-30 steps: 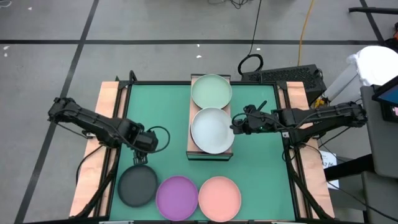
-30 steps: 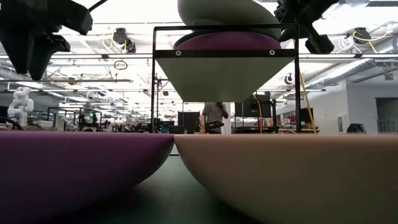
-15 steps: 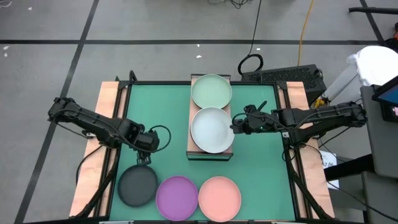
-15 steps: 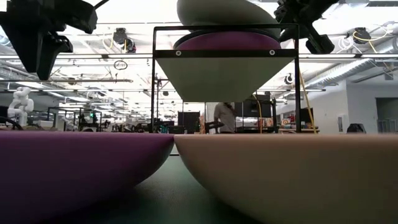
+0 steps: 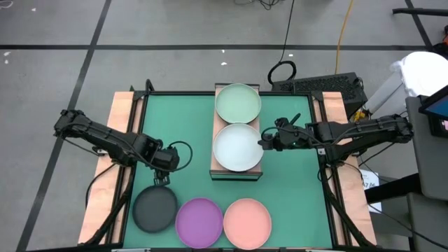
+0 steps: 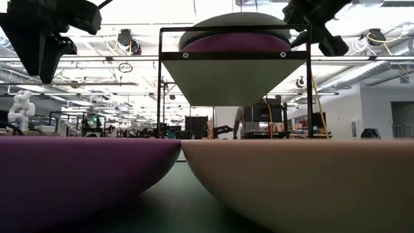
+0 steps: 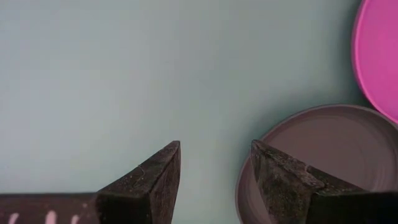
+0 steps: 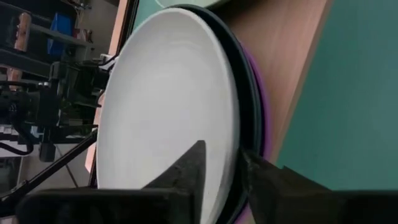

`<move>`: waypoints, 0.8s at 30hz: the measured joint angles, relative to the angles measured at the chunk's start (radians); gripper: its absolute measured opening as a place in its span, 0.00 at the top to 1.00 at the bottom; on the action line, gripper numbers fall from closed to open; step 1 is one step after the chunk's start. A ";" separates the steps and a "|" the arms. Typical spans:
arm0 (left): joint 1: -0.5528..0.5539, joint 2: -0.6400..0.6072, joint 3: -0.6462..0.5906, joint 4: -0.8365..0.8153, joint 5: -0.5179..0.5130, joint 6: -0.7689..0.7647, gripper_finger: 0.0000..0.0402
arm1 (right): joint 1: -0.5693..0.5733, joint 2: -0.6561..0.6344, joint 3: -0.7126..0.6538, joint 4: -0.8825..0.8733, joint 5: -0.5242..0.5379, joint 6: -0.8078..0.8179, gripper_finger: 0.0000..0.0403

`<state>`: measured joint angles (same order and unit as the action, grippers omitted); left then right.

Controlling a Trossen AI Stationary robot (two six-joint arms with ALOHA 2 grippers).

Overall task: Place and stack plates onto a shelf
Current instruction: Stack the gray plate on top of the black plate

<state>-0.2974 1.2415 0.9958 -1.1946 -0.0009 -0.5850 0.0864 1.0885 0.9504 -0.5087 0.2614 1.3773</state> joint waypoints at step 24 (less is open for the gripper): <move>-0.006 0.000 0.000 0.040 -0.001 0.007 0.50 | 0.000 -0.045 0.000 -0.025 -0.031 -0.008 0.68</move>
<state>-0.3038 1.2415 0.9958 -1.1546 -0.0016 -0.5782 0.0868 1.0433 0.9504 -0.5334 0.2307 1.3694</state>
